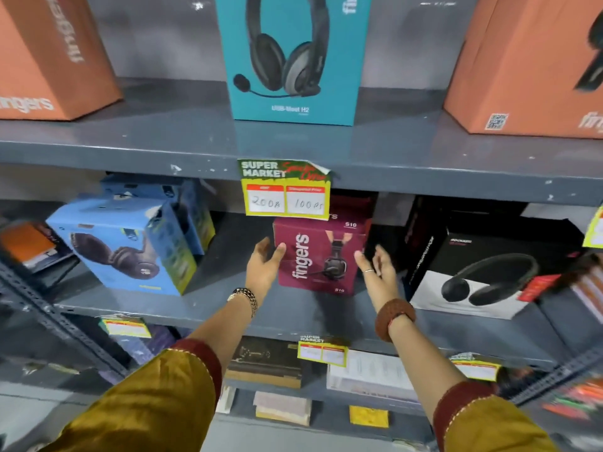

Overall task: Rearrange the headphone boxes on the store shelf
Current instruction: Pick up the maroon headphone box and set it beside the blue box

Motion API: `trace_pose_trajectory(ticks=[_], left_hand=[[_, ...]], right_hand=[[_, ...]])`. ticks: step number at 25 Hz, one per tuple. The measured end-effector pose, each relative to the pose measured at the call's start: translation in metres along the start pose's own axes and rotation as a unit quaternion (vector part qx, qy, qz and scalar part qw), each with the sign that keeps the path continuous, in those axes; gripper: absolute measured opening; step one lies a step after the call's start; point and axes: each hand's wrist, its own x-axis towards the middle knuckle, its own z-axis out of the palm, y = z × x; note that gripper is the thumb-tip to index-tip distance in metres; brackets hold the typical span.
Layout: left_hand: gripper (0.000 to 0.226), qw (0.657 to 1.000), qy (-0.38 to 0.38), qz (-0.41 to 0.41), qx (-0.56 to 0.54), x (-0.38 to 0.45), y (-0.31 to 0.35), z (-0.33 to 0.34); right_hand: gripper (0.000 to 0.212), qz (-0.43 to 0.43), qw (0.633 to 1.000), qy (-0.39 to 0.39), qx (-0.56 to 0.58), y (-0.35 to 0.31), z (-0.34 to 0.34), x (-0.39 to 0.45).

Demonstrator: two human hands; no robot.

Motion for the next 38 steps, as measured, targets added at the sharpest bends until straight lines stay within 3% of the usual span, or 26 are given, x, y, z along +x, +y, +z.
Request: trace_pose_trajectory(ticks=[4,8,12,17,21,23,26,29,33,38], left_hand=[[0.05,1.0,-0.006,0.011,-0.007,0.008,0.001,0.011],[0.045,0.999,-0.01,0.03,-0.018,-0.02,-0.002,-0.001],[0.038,0.996,-0.015,0.08,0.023,-0.06,-0.005,-0.038],[0.034,0.987,-0.045,0.124,0.095,-0.093,-0.014,-0.1],[0.036,0.98,-0.035,0.143,0.131,-0.097,-0.007,-0.135],[0.036,0.975,-0.02,0.164,0.148,-0.095,-0.001,-0.151],[0.035,0.978,-0.001,0.171,0.117,-0.087,0.005,-0.178],[0.033,0.991,0.004,0.128,0.048,-0.073,0.002,-0.199],[0.028,0.996,-0.005,0.087,0.012,-0.054,-0.01,-0.21],[0.025,0.997,-0.018,0.066,-0.037,-0.043,-0.023,-0.21]], right_hand=[[0.083,-0.004,0.999,-0.012,-0.036,0.008,0.012,0.012],[0.041,-0.049,0.996,0.004,-0.071,0.013,0.008,-0.007],[0.047,-0.046,0.994,0.035,-0.087,0.006,0.001,-0.047],[0.05,-0.041,0.993,0.018,-0.108,-0.002,0.008,-0.1],[0.018,-0.037,0.992,-0.008,-0.118,-0.013,0.034,-0.118],[0.014,-0.045,0.992,-0.014,-0.113,-0.018,0.053,-0.118],[0.025,-0.051,0.992,-0.063,-0.099,-0.025,0.092,-0.107],[0.04,-0.053,0.989,-0.104,-0.093,-0.023,0.136,-0.09],[0.035,-0.051,0.987,-0.113,-0.098,-0.018,0.178,-0.067],[0.053,-0.021,0.988,-0.111,-0.102,0.005,0.192,-0.049]])
